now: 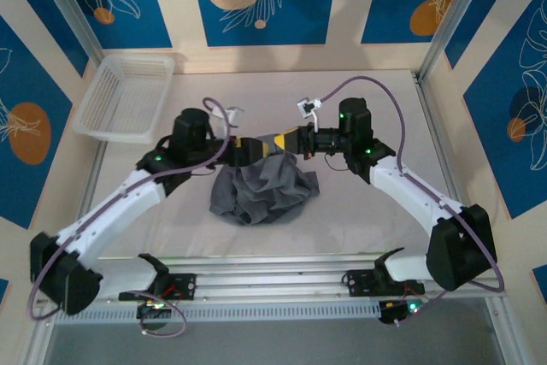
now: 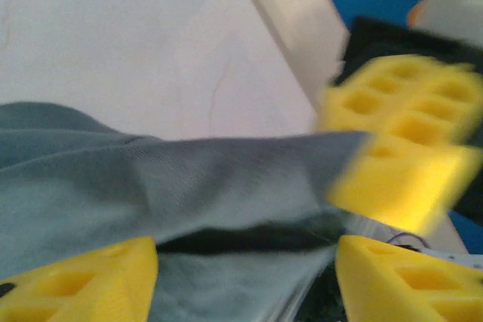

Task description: Fold the inside-out t-shirt

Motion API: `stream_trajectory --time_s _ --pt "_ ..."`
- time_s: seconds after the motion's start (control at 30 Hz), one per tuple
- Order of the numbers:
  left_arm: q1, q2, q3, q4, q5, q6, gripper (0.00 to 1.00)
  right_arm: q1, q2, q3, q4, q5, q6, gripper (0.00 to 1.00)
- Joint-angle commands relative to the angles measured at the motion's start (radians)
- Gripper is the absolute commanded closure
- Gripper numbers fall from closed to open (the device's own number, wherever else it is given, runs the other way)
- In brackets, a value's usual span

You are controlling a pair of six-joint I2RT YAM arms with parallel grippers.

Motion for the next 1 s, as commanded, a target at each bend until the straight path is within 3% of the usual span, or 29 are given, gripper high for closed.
stream_trajectory --time_s 0.0,0.2,0.3,0.4,0.47,0.57,0.6,0.73,0.9,0.97 --pt "-0.028 0.07 0.045 0.071 -0.039 0.005 0.32 0.01 -0.006 0.034 -0.017 -0.007 -0.007 1.0" --pt "-0.023 0.14 0.058 0.09 -0.21 -0.004 0.33 0.022 -0.028 0.027 -0.022 -0.01 0.008 1.0" --pt "-0.009 0.167 0.067 0.099 -0.241 -0.034 0.38 0.025 -0.032 0.017 -0.023 -0.012 0.022 1.0" --pt "0.012 0.177 0.053 0.117 -0.247 -0.066 0.48 0.026 -0.042 0.006 -0.037 0.006 0.034 1.0" --pt "0.03 0.166 0.031 0.148 -0.231 -0.085 0.65 0.023 -0.048 -0.002 -0.052 0.026 0.042 1.0" --pt "0.062 0.142 0.011 0.169 -0.173 -0.094 0.97 0.011 -0.057 -0.001 -0.117 0.094 0.058 1.0" --pt "0.076 0.131 0.006 0.168 -0.149 -0.093 1.0 0.002 -0.059 0.001 -0.157 0.133 0.061 1.0" --pt "0.131 0.09 0.021 0.159 0.006 -0.1 1.0 -0.054 -0.057 -0.02 -0.284 0.272 0.037 1.0" --pt "0.15 0.116 0.156 0.089 0.295 -0.108 1.0 -0.081 -0.038 -0.06 -0.374 0.39 -0.102 1.0" --pt "0.147 0.148 0.226 0.014 0.403 -0.095 1.0 -0.075 -0.047 -0.045 -0.382 0.383 -0.146 0.9"
